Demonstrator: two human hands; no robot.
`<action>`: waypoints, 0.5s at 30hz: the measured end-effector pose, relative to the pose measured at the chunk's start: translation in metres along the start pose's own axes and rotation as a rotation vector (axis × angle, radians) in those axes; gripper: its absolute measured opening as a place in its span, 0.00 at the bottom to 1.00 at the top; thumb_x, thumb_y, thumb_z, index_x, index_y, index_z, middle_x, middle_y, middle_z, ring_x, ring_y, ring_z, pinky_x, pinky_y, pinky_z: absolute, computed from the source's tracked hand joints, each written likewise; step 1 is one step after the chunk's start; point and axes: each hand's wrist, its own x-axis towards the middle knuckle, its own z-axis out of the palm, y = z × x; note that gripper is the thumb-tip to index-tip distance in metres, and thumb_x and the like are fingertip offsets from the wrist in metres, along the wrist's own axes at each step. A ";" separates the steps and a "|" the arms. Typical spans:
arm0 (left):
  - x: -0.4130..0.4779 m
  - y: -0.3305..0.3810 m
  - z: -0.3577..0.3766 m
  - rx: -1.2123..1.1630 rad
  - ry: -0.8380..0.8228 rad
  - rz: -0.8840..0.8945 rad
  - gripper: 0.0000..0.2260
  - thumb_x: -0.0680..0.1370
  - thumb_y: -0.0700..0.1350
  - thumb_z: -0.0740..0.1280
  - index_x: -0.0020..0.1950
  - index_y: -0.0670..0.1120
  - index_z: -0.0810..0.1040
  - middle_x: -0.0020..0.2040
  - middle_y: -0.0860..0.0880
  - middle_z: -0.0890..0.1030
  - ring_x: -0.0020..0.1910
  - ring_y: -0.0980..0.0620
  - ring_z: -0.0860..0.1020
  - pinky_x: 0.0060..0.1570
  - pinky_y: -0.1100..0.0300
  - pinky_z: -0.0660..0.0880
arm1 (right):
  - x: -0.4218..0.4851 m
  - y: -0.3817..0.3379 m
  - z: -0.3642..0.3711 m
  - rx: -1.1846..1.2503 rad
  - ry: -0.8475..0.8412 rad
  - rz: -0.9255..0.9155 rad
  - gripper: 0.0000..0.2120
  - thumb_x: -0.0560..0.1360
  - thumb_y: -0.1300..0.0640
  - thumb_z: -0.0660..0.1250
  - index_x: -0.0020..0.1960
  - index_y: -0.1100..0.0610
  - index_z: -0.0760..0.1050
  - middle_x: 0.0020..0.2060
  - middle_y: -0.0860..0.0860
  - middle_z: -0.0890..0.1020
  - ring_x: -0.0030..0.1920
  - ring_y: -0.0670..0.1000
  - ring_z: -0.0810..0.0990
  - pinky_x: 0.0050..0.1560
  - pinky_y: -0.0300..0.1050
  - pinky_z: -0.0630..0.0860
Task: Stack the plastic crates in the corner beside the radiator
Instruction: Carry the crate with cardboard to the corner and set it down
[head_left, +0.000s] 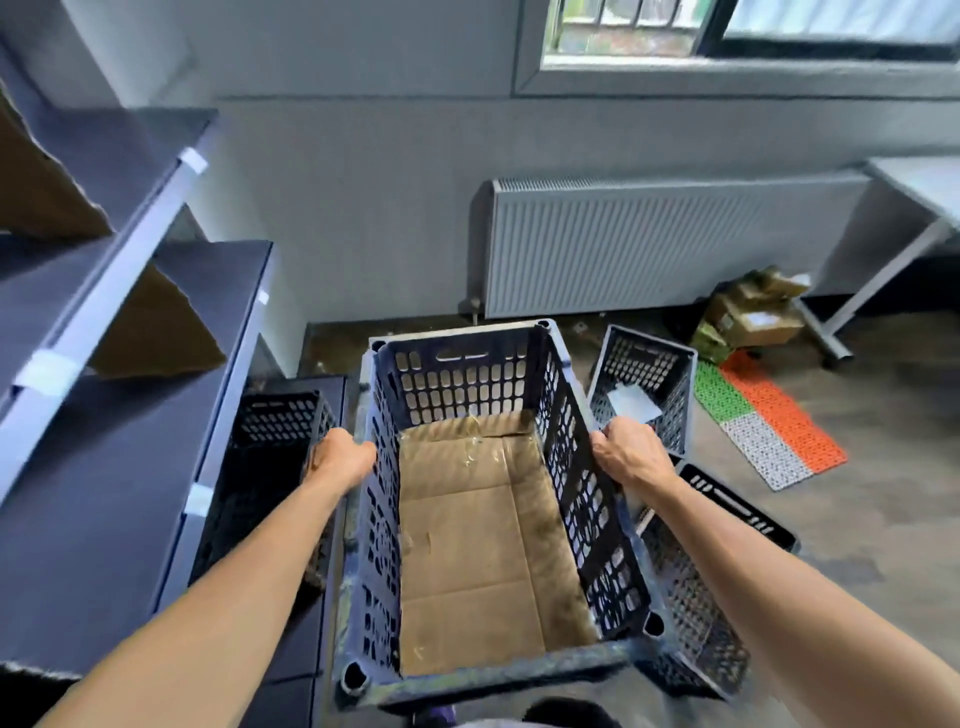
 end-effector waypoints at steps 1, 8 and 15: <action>0.005 0.001 -0.005 0.002 0.006 0.019 0.13 0.81 0.46 0.61 0.39 0.41 0.74 0.28 0.47 0.66 0.24 0.48 0.66 0.28 0.59 0.56 | 0.003 -0.004 -0.001 -0.003 0.006 -0.003 0.12 0.77 0.49 0.57 0.37 0.54 0.65 0.35 0.55 0.73 0.34 0.53 0.70 0.35 0.46 0.67; 0.036 0.015 -0.022 0.034 0.014 0.046 0.13 0.80 0.47 0.61 0.39 0.43 0.65 0.29 0.48 0.65 0.27 0.48 0.66 0.28 0.59 0.59 | 0.025 -0.023 -0.003 -0.002 0.011 0.028 0.17 0.77 0.43 0.61 0.34 0.52 0.66 0.32 0.54 0.76 0.31 0.52 0.72 0.35 0.45 0.71; 0.070 0.033 -0.020 0.043 0.023 0.016 0.10 0.77 0.47 0.63 0.39 0.43 0.70 0.35 0.42 0.74 0.33 0.45 0.71 0.33 0.59 0.63 | 0.068 -0.037 -0.003 -0.015 0.015 -0.027 0.18 0.78 0.48 0.60 0.33 0.54 0.64 0.27 0.51 0.72 0.27 0.50 0.69 0.29 0.42 0.65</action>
